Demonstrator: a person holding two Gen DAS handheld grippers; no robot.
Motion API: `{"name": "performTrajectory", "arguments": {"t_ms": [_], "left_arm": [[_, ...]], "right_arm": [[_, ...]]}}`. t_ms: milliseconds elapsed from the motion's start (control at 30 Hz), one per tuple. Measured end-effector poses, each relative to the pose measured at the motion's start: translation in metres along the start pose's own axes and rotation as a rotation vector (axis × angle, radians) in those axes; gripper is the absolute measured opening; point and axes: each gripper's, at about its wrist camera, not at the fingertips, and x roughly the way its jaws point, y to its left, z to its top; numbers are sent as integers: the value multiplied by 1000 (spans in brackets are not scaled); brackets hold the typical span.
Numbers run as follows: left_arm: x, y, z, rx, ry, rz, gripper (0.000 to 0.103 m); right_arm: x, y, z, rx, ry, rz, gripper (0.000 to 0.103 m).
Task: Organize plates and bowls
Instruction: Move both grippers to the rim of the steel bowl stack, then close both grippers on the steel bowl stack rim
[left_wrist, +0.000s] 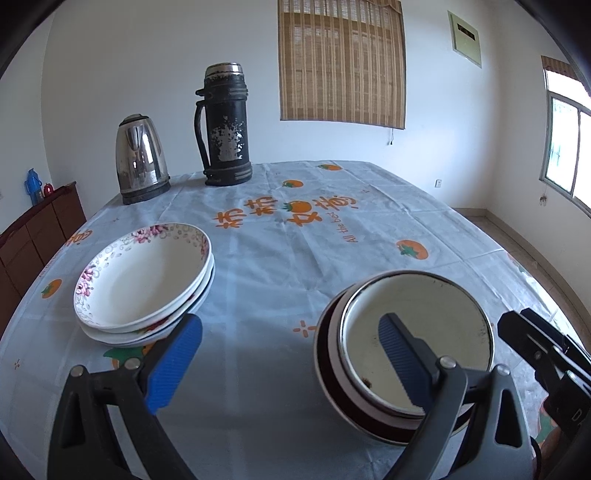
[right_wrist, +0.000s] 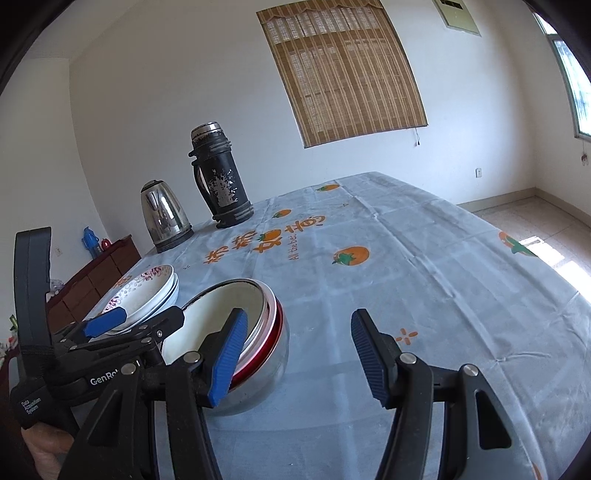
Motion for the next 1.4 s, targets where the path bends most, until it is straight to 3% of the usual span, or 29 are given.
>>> {"name": "performTrajectory", "arguments": {"t_ms": [300,700,800,933,1067,1133,1267,1400], "left_arm": [[11,0,-2,-22,40,-54,98],[28,0,-3,-35,102,-45,98],[34,3,-3,-57,130,-55,98],[38,6,-5,-90,160,-87,97],[40,2,-4,-75,154,-62,95],[44,0,-5,-67,167,-34,89],[50,-6,-4,-88,184,-66,68],[50,-17,-5,-70,179,-124,34]], "right_arm": [[11,-5,-2,68,46,53,61],[37,2,-6,136,141,87,61],[44,2,-8,171,183,112,49],[51,1,-10,223,207,136,49],[52,5,-11,215,206,127,49],[52,6,-12,225,203,119,48],[54,5,-11,247,195,96,42],[58,9,-6,250,222,65,40]]}}
